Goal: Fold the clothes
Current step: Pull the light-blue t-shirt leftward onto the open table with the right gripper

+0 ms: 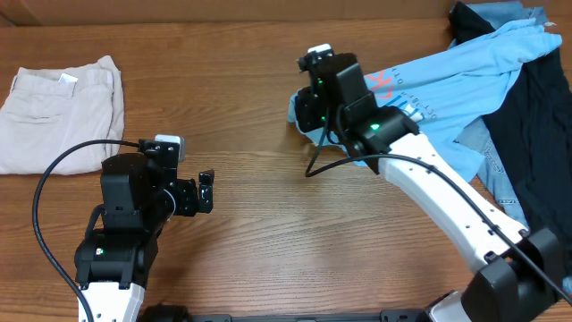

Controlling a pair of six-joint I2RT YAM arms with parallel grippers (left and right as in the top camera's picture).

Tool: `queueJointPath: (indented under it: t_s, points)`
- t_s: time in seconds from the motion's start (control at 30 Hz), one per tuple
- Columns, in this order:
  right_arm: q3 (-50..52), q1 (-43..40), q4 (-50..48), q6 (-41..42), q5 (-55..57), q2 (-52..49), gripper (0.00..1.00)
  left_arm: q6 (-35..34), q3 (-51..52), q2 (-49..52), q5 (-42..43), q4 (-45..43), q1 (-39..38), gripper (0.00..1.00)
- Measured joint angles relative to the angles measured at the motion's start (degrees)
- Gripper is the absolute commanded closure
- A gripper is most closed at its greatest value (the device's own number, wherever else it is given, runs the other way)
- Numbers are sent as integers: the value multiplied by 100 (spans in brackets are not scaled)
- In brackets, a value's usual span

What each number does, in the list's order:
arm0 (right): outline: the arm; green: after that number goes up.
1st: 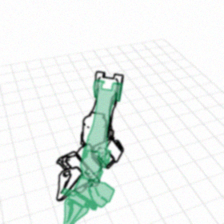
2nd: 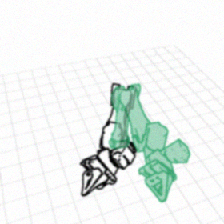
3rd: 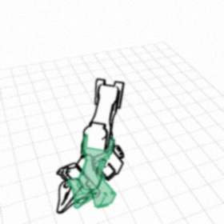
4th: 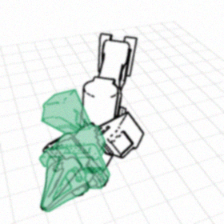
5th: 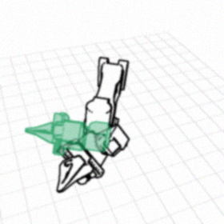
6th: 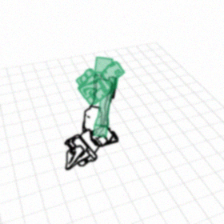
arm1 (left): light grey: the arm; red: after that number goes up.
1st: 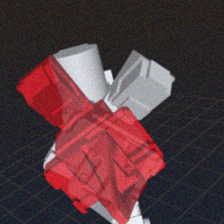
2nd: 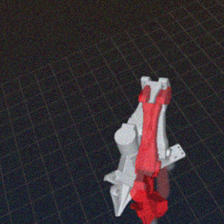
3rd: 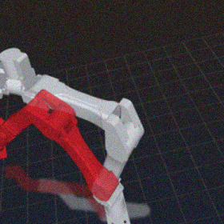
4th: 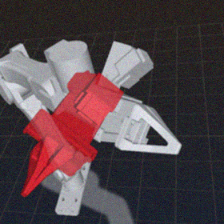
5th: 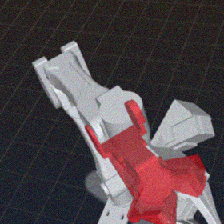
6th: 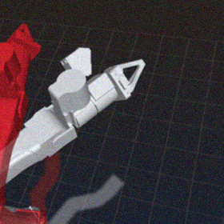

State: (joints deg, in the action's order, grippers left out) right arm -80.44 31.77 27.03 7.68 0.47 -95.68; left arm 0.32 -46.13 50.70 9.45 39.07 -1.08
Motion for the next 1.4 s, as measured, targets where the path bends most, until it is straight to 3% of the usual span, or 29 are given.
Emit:
queueJointPath:
  t_s: [0.37,0.4,0.47,0.5,0.7,1.03,1.27,1.4]
  points:
    - [-4,527,-2048,-2,-313,-487,96,0,0,17,0,0,0,0]
    - [-4,557,-2173,-2,-323,-551,83,-2,0,33,0,-4,0,0]
    - [-4,612,-2312,-26,-343,-658,20,-2,0,70,2,-2,0,0]
    - [-4,621,-2347,-4,-341,-693,0,-2,0,92,2,-2,0,0]
    - [-4,514,-2087,-46,212,-651,0,-52,0,232,2,-11,0,0]
    - [-35,-1040,422,-39,750,251,0,-262,-2,579,149,-798,0,0]
    - [-55,-1812,1742,170,798,369,0,-367,-79,1843,767,-1991,0,0]
    - [-57,-2020,2291,299,807,369,0,-452,-490,2999,1034,-2199,0,0]
